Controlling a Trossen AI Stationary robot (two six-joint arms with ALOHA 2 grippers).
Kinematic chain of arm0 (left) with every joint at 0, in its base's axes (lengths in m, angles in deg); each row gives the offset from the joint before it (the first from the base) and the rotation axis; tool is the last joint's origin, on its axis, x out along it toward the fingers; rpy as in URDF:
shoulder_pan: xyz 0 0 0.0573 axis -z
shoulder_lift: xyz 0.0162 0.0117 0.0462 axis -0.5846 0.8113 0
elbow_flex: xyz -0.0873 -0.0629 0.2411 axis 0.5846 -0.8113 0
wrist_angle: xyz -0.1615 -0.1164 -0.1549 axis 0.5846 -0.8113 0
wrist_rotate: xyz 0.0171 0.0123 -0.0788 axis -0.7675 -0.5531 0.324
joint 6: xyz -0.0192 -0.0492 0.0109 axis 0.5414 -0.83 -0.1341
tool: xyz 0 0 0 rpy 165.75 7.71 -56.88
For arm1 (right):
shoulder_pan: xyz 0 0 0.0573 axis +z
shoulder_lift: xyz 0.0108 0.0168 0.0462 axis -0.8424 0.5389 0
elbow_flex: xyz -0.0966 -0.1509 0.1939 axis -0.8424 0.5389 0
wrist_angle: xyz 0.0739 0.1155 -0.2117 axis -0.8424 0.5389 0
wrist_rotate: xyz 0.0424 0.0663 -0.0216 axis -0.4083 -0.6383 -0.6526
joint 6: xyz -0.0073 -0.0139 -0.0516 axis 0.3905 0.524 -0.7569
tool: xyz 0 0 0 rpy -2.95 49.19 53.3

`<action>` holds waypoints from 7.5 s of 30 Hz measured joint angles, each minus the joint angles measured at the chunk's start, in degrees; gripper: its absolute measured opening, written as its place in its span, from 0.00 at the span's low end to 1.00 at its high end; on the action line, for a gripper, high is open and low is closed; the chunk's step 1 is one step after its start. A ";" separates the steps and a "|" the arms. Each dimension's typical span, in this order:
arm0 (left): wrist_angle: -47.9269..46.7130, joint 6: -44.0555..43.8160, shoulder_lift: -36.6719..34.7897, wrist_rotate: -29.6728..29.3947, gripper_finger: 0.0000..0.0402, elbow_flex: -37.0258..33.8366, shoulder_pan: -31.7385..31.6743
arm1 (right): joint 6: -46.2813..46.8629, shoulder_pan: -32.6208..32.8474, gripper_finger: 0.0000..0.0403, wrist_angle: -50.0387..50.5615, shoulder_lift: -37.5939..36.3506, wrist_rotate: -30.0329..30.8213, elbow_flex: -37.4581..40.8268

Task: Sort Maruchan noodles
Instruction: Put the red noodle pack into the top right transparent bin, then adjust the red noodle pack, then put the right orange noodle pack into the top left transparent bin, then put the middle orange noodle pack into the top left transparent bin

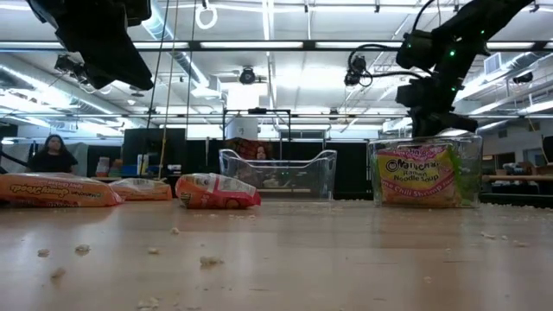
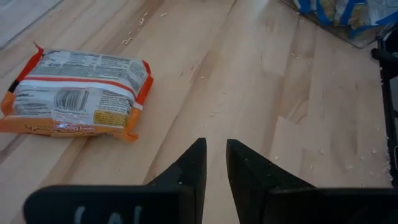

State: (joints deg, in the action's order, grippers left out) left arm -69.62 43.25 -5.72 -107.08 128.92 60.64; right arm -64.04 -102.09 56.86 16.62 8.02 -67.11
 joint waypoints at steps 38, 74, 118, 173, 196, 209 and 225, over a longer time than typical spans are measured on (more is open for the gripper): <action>15.11 36.62 -2.12 -2.38 0.16 0.04 -13.47 | 46.07 8.43 0.37 -1.10 7.76 -2.42 1.84; 1.71 0.99 -18.88 20.72 0.14 0.04 -12.74 | 57.38 32.58 0.31 11.03 6.23 -2.71 -17.49; -10.64 7.01 -27.71 30.45 0.02 6.05 4.40 | 106.19 52.79 0.34 -15.61 57.21 1.74 -50.29; -8.67 11.67 -28.09 13.40 0.02 13.65 4.74 | 91.65 39.68 0.02 -11.17 47.23 8.96 -57.37; -8.93 13.04 -28.00 8.88 0.02 14.25 4.72 | 125.60 22.85 0.02 -27.25 61.32 8.04 -57.23; -8.89 12.60 -28.00 8.96 0.02 14.32 4.72 | 125.39 23.14 0.11 -29.03 64.35 8.94 -57.22; -21.17 5.47 -28.35 8.44 0.02 14.32 4.74 | 97.93 28.09 0.28 -26.55 59.10 9.85 -63.15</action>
State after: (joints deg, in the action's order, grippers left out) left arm -90.79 48.72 -34.07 -98.64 143.24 65.38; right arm 33.89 -73.99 30.31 75.72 17.87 -130.26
